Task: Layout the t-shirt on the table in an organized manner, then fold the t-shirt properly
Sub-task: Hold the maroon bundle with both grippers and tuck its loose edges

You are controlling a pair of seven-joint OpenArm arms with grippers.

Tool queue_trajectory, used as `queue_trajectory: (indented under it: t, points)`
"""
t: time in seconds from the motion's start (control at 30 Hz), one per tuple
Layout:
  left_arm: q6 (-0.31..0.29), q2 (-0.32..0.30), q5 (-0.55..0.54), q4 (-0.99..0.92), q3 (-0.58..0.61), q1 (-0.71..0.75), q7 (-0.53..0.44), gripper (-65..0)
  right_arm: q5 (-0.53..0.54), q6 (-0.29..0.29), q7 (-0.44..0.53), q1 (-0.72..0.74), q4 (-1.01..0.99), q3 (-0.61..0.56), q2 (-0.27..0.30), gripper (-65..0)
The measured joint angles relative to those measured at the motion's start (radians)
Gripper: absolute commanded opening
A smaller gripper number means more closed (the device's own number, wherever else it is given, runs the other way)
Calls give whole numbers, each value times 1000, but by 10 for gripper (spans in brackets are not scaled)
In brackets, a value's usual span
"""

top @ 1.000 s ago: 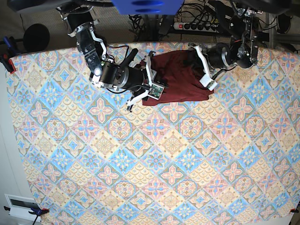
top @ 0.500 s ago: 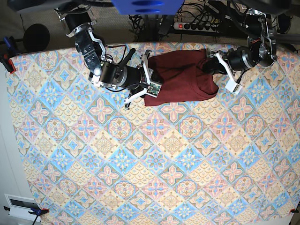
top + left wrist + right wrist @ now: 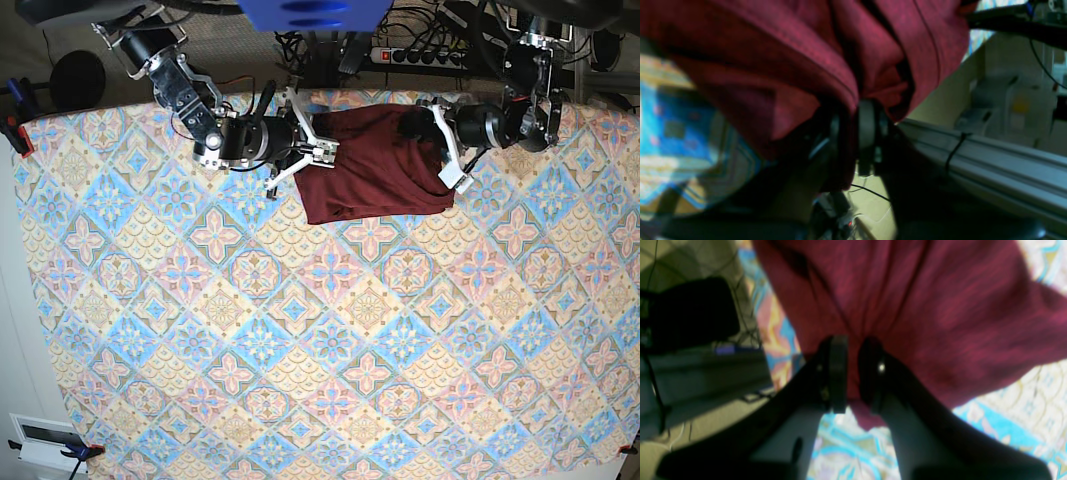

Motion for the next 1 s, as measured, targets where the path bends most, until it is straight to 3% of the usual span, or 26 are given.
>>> queue_trajectory:
  t: [0.13,0.27,0.43,0.6,0.67,0.73,0.93,1.0]
  points:
    - [-1,-23,-8,0,0,0,-4,-469,-14,0,-20,-1,81,8,40,-556]
    - [-4,-34,-11,0,-1,1,-3,-463,-4,-3,-2,5,131,13,29,-556]
    - [-8,-69,-19,4,-6,21,-11,-460,-16,-3,-13,3,129,110,23,-556]
    - [-4,-74,-92,19,-14,24,3,-459,2,0,1,13,122,117,-68,-556]
    - [-3,-71,-123,19,-77,43,3,-458,4,2,9,13,98,115,-87,-556]
    - [1,-80,-138,19,-142,71,3,-424,-9,0,-4,13,69,116,-79,-556]
    - [3,-70,-161,20,-198,132,10,-215,-5,-4,12,95,62,117,-79,-556]
    - [4,-71,-159,20,-225,143,11,-185,-7,-3,10,108,63,118,-79,-556]
